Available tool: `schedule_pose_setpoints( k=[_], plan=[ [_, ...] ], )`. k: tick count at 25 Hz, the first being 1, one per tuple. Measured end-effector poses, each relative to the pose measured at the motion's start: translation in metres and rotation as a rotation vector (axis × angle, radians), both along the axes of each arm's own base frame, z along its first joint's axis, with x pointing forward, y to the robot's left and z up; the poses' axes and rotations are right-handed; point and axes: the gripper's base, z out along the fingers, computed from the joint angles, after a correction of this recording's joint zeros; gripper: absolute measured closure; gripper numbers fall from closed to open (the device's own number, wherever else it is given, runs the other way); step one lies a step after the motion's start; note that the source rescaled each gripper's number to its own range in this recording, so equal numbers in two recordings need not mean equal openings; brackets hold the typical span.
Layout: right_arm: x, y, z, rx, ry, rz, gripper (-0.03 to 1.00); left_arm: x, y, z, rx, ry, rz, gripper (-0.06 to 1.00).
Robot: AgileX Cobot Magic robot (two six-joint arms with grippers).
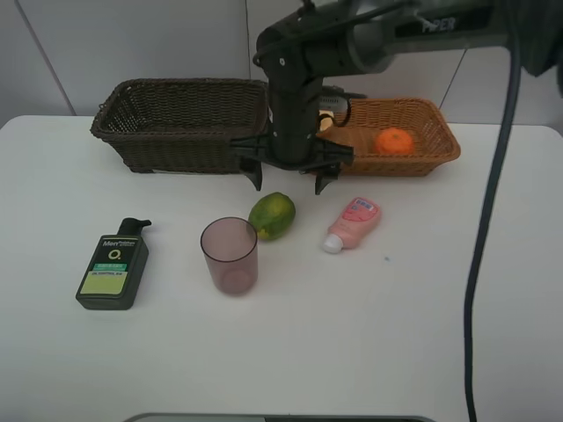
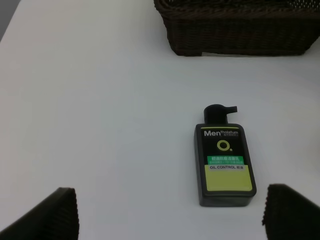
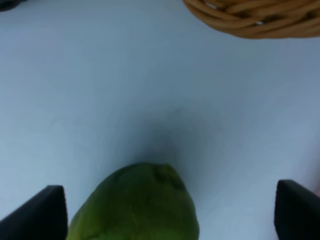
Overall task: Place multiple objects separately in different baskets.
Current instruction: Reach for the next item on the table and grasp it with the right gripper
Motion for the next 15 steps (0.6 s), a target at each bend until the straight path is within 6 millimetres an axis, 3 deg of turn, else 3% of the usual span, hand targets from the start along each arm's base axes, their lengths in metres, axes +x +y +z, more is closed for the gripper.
schedule_pose_setpoints(
  k=[15],
  plan=[
    [0.001,0.008,-0.044,0.025,0.070,-0.022,0.18,0.000,0.000,0.000,0.000,0.000,0.000,-0.01]
  ],
)
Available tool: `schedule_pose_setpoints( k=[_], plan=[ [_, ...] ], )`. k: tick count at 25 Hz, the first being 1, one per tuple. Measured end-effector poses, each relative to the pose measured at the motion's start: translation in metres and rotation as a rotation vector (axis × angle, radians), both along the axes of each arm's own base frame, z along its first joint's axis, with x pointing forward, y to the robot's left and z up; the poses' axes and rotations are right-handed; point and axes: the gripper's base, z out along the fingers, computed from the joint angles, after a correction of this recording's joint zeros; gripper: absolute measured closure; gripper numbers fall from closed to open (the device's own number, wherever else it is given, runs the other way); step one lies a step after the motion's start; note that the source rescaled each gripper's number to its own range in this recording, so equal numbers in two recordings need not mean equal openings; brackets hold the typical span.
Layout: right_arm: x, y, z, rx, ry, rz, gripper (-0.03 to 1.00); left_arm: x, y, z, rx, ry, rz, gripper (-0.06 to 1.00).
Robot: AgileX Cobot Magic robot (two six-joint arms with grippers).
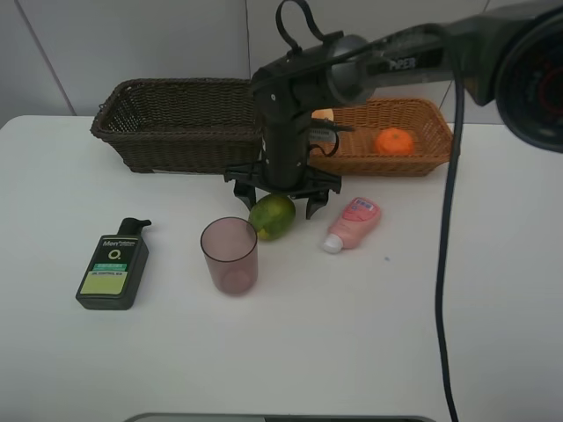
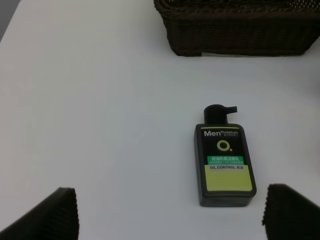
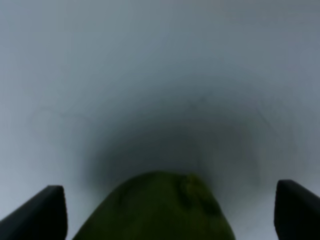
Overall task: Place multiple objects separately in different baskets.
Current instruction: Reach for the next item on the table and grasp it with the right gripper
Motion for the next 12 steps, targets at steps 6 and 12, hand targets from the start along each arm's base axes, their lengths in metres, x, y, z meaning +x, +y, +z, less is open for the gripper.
schedule_pose_setpoints(
  k=[6,12],
  plan=[
    [-0.0019,0.0012,-0.0120,0.001,0.036,-0.014,0.31,0.0000,0.0000,0.0000,0.000,0.000,0.000,-0.01],
    [-0.0024,0.0017,-0.0122,0.009,0.042,-0.024,0.76,0.0000,0.0000,0.0000,0.000,0.000,0.000,-0.01]
  ],
)
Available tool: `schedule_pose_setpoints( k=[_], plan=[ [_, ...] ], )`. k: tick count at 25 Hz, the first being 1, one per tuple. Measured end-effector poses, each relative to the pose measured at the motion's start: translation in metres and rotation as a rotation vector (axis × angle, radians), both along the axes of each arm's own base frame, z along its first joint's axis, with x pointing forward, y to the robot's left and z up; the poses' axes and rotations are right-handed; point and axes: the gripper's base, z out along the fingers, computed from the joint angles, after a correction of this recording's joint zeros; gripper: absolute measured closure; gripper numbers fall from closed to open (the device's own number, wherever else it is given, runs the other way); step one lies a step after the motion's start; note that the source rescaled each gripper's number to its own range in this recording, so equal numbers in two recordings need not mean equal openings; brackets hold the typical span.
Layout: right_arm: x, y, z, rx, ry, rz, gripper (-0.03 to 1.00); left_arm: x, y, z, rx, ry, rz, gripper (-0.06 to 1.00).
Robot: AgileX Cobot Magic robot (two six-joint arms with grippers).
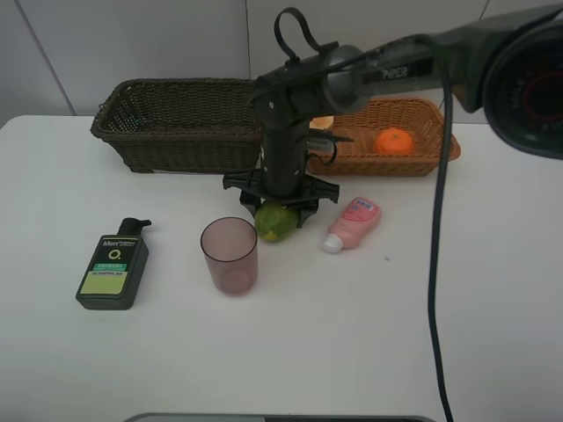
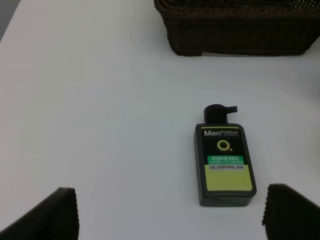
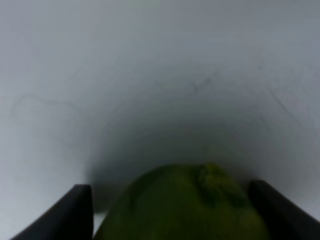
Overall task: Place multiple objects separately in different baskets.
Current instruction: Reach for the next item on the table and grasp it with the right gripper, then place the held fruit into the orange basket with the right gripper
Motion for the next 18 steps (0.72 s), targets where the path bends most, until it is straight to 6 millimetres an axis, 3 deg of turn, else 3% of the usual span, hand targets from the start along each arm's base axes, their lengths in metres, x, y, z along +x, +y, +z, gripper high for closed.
schedule_pose_setpoints(
  k=[18],
  plan=[
    [0.0008,-0.0006,0.0002,-0.006,-0.009,-0.011,0.76,0.0000,0.0000,0.0000,0.000,0.000,0.000,-0.01]
  ],
)
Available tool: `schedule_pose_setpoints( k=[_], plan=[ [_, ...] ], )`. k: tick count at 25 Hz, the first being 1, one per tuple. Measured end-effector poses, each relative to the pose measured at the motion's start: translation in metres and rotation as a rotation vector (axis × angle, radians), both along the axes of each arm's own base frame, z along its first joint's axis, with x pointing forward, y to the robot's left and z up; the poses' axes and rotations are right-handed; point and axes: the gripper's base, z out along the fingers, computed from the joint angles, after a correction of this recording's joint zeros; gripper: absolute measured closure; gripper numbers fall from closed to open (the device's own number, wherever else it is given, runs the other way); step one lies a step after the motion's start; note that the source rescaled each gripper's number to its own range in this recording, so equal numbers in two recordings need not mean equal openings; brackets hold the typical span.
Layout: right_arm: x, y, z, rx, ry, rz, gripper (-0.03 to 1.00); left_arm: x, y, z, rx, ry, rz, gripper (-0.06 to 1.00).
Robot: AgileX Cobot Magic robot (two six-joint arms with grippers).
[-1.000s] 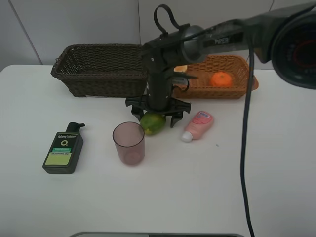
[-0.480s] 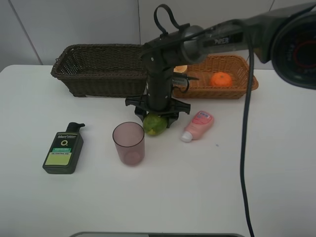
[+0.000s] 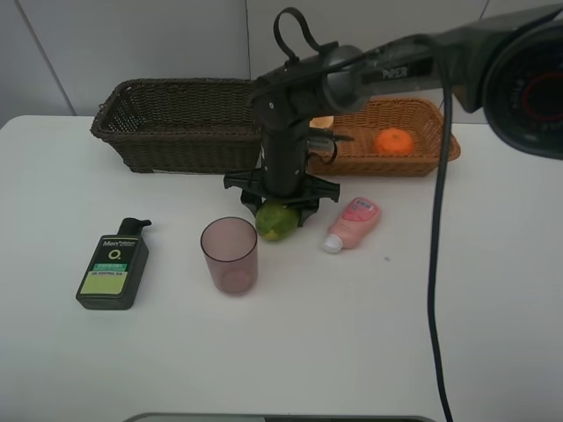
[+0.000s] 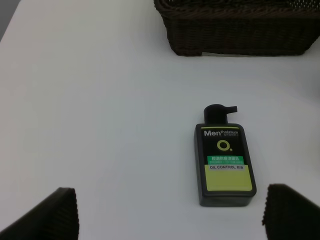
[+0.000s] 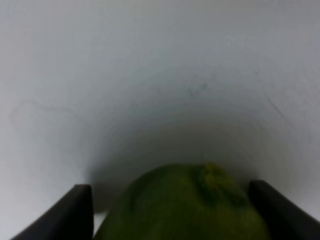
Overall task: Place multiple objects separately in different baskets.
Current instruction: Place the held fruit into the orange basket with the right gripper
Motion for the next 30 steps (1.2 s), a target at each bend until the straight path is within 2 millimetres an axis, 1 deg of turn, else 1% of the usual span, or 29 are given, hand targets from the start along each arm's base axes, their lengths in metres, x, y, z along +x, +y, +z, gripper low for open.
schedule_pose_setpoints(
  k=[2,4,9,14,16,18,22,26,30],
  plan=[
    [0.000,0.000,0.003,-0.011,0.006,0.028,0.76,0.000,0.000,0.000,0.000,0.000,0.000,-0.01],
    [-0.001,-0.001,0.011,-0.019,0.006,0.078,0.76,0.000,0.000,0.000,0.000,0.000,0.000,-0.01],
    [0.001,-0.011,0.051,-0.024,-0.024,0.213,0.76,0.000,0.000,0.000,0.000,0.000,0.000,-0.01],
    [0.009,-0.035,0.088,-0.045,-0.063,0.291,0.76,0.000,0.000,0.000,0.000,0.000,0.000,-0.01],
    [0.015,-0.049,0.102,-0.064,-0.084,0.319,0.76,0.000,0.000,0.000,0.000,0.000,0.000,-0.01],
    [0.021,-0.063,0.113,-0.077,-0.103,0.330,0.76,0.000,0.000,0.000,0.000,0.000,0.000,-0.01],
    [0.034,-0.086,0.117,-0.090,-0.119,0.337,0.76,0.000,0.000,0.000,0.000,0.000,0.000,-0.01],
    [0.052,-0.107,0.119,-0.074,-0.183,0.307,0.76,0.000,0.000,0.000,0.000,0.000,0.000,-0.01],
    [0.067,-0.121,0.122,-0.052,-0.275,0.286,0.76,0.000,0.000,0.000,0.000,0.000,0.000,-0.01]
  ],
)
